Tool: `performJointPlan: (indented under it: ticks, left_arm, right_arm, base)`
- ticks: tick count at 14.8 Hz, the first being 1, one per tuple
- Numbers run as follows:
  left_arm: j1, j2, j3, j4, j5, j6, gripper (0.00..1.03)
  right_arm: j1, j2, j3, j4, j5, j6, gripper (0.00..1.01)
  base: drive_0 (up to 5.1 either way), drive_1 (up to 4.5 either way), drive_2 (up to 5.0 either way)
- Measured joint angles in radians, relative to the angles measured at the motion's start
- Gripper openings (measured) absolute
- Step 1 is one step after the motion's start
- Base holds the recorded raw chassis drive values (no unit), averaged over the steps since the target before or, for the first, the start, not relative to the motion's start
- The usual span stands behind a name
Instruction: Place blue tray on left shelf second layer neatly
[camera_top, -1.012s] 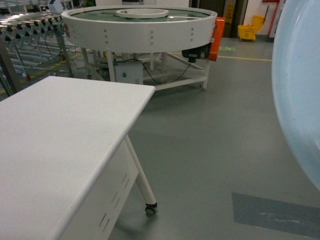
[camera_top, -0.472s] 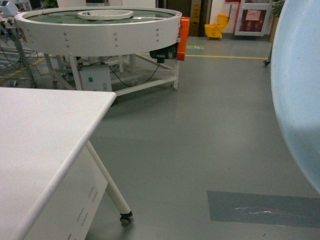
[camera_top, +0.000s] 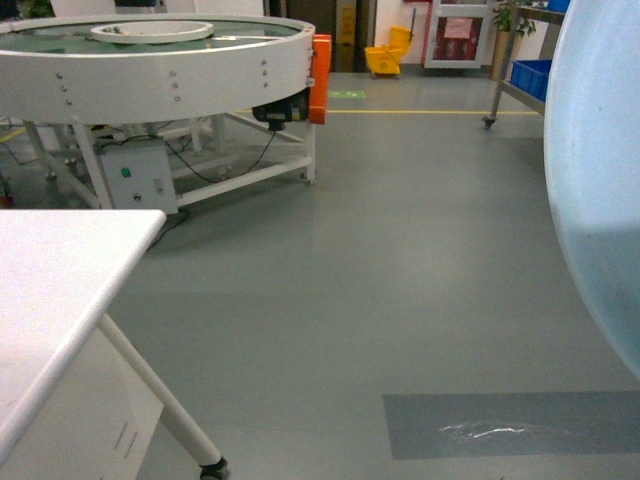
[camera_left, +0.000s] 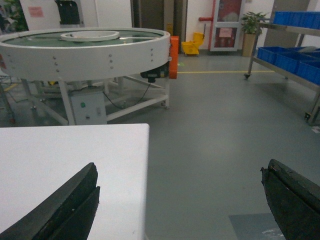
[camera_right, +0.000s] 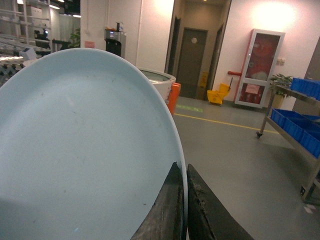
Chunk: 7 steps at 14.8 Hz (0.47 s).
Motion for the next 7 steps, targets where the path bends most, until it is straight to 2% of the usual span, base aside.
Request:
performJointPlan:
  ticks: [7]
  left_arm:
    - [0.000,0.000,0.000,0.002,0.000,0.000,0.98]
  right_arm:
    - [0.000,0.000,-0.001,0.002,0.002,0.000,0.02]
  base:
    - [-1.6,2.46,-5.7]
